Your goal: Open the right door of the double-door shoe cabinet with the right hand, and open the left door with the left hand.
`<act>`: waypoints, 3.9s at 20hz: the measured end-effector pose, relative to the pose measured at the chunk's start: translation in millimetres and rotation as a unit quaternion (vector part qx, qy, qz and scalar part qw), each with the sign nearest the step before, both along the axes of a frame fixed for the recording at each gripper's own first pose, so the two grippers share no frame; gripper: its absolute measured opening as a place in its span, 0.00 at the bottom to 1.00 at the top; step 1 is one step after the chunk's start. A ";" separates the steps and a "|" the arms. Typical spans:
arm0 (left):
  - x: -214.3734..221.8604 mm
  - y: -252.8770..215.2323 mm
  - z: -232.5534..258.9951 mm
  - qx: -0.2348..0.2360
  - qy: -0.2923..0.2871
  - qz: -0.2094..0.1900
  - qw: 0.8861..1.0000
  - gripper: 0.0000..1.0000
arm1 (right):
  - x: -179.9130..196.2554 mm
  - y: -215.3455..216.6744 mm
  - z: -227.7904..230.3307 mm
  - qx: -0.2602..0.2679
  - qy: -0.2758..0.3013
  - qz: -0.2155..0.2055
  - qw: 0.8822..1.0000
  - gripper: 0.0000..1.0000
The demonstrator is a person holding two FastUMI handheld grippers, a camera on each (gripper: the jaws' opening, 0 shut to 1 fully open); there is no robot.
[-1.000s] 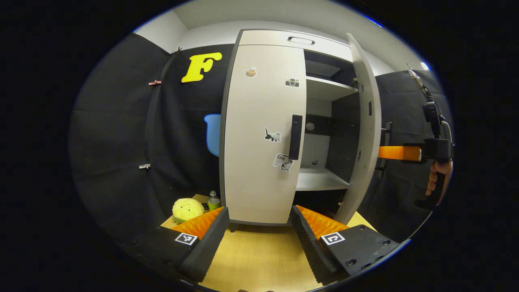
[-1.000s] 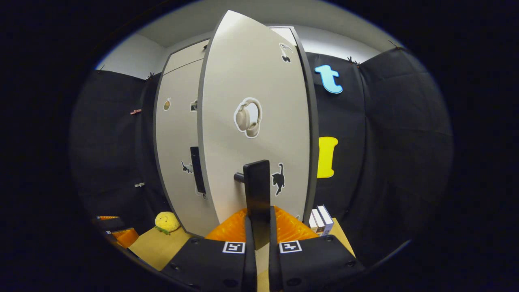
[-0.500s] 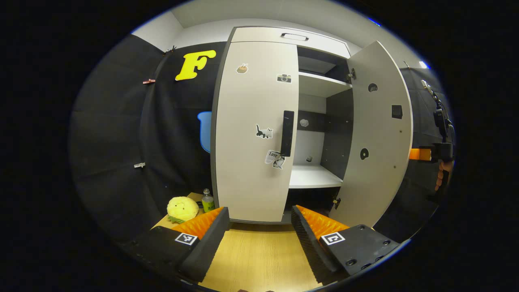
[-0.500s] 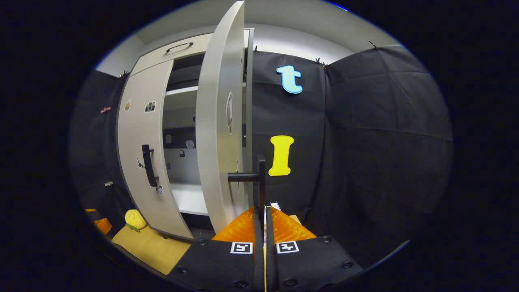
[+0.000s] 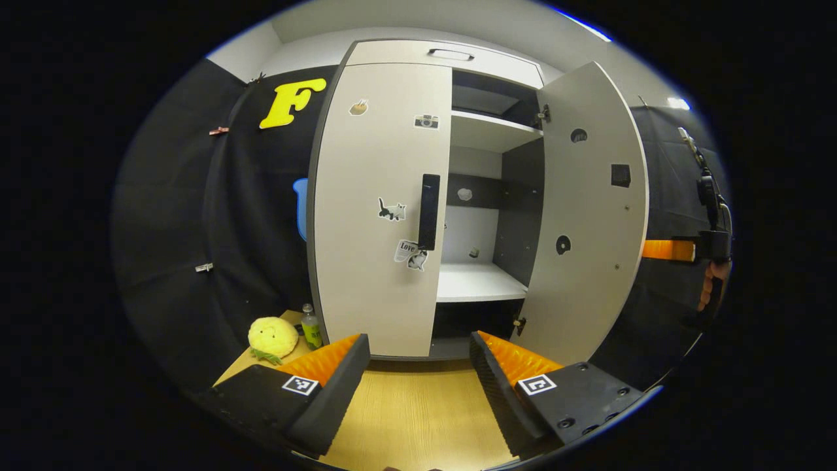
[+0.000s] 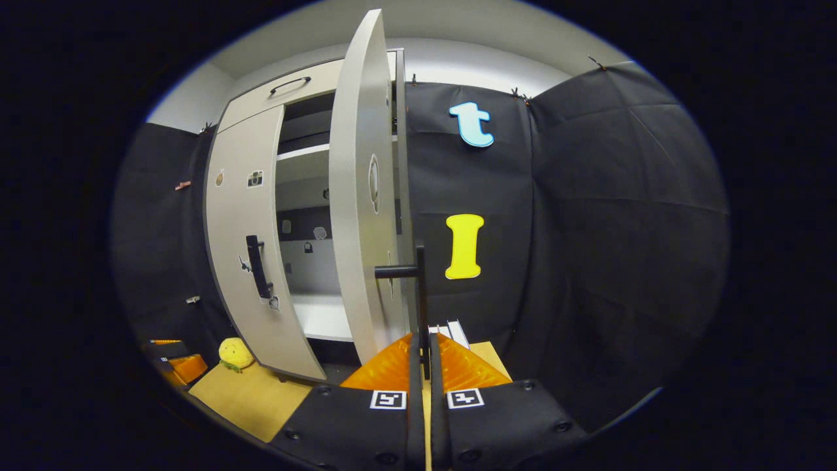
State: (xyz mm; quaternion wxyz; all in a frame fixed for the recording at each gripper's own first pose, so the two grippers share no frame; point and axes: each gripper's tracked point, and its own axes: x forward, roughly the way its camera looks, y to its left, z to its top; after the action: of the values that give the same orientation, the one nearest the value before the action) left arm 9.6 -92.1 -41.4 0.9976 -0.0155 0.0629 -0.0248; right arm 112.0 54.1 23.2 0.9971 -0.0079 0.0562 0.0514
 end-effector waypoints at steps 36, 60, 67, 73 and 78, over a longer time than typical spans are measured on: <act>170.7 -1.1 97.6 0.018 -0.095 -0.003 0.995 0.94 | -38.6 115.5 -81.1 0.024 -0.027 0.068 0.997 0.98; 253.0 -7.5 114.1 0.005 -0.078 0.020 0.997 0.36 | -17.6 126.7 -115.1 0.030 0.016 0.110 0.993 0.99; 252.3 -8.1 108.8 -0.002 -0.075 0.014 0.997 0.14 | -24.6 140.1 -116.3 0.041 0.030 0.121 0.991 0.98; 240.8 -6.0 109.1 -0.011 -0.080 0.003 0.997 0.12 | -34.5 145.5 -116.1 0.034 0.034 0.110 0.993 0.98; 199.0 2.8 107.0 -0.015 -0.081 -0.019 0.996 0.13 | -54.2 156.6 -119.6 0.043 0.042 0.088 0.994 0.98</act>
State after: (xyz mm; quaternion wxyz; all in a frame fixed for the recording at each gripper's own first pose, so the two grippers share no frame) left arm 208.6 -89.3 65.7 0.9984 -0.0275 -0.0181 -0.0460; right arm 57.8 210.7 -96.3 0.9848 0.0323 0.0952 0.1416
